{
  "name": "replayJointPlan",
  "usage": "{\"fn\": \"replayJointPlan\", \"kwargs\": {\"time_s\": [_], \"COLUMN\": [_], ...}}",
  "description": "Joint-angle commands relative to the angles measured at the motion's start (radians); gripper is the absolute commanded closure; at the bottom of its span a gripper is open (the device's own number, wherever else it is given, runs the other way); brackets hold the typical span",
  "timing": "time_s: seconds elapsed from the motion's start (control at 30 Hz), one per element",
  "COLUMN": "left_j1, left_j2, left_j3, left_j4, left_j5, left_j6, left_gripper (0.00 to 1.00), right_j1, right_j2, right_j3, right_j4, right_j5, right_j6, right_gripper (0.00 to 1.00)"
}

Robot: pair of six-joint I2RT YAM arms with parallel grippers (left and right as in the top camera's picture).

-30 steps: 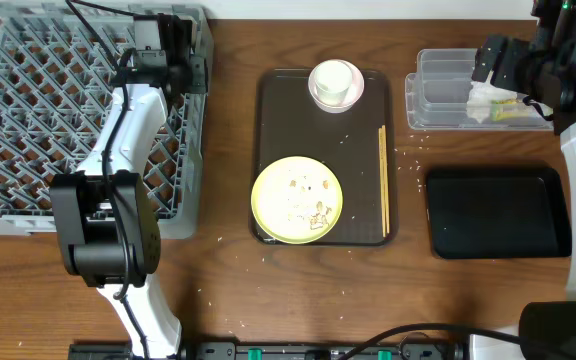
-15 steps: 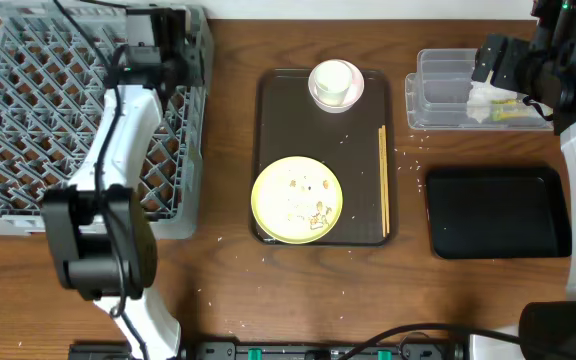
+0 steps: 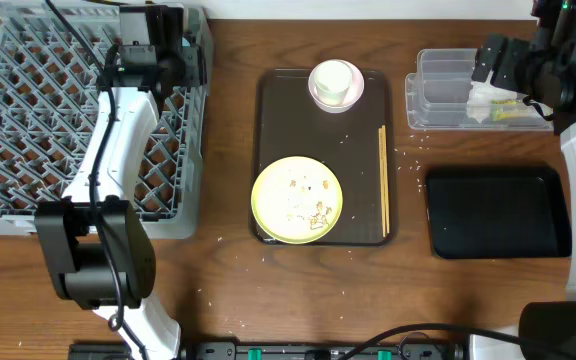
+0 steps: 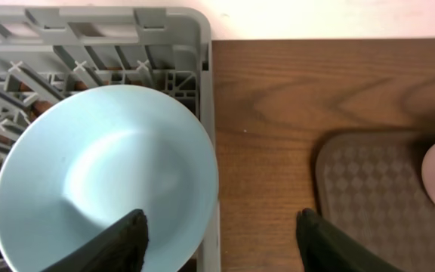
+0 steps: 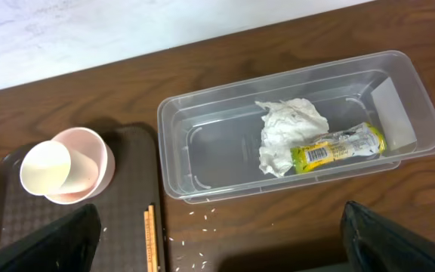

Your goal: Sort waste into correct bins and load items into the dishwasher

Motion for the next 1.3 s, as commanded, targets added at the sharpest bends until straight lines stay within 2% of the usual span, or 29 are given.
{"fn": "replayJointPlan", "kwargs": {"time_s": [0.0, 0.07, 0.3, 0.43, 0.5, 0.57, 0.63, 0.83, 0.87, 0.97, 1.27], "left_j1": [0.004, 0.004, 0.004, 0.004, 0.004, 0.004, 0.004, 0.004, 0.004, 0.004, 0.004], "left_j2": [0.045, 0.066, 0.121, 0.133, 0.133, 0.133, 0.133, 0.133, 0.133, 0.133, 0.103], "left_j3": [0.003, 0.003, 0.003, 0.003, 0.003, 0.003, 0.003, 0.003, 0.003, 0.003, 0.004], "left_j4": [-0.012, -0.019, -0.018, -0.015, -0.013, -0.007, -0.007, -0.003, 0.000, 0.008, 0.031], "left_j5": [0.006, 0.006, 0.005, -0.067, -0.089, -0.104, -0.104, -0.117, -0.131, -0.173, -0.166], "left_j6": [0.134, 0.184, 0.239, 0.246, 0.246, 0.245, 0.245, 0.244, 0.242, 0.215, 0.044], "left_gripper": [0.34, 0.35, 0.34, 0.36, 0.43, 0.56, 0.66, 0.81, 0.92, 0.92, 0.92], "right_j1": [-0.006, -0.006, -0.006, -0.006, -0.006, -0.006, -0.006, -0.006, -0.006, -0.006, -0.006], "right_j2": [0.002, 0.003, 0.002, 0.002, 0.002, 0.002, 0.003, 0.003, 0.002, 0.002, 0.002], "right_j3": [0.006, 0.006, 0.006, 0.006, 0.006, 0.006, 0.006, 0.006, 0.006, 0.006, 0.006], "right_j4": [-0.001, -0.001, -0.001, -0.001, -0.001, -0.001, -0.001, -0.001, -0.001, -0.001, -0.001], "right_j5": [0.003, 0.003, 0.003, 0.003, 0.003, 0.003, 0.003, 0.003, 0.003, 0.003, 0.003], "right_j6": [0.010, 0.010, 0.010, 0.010, 0.010, 0.010, 0.010, 0.010, 0.010, 0.010, 0.010], "right_gripper": [0.01, 0.01, 0.01, 0.01, 0.01, 0.01, 0.01, 0.01, 0.01, 0.01, 0.01]}}
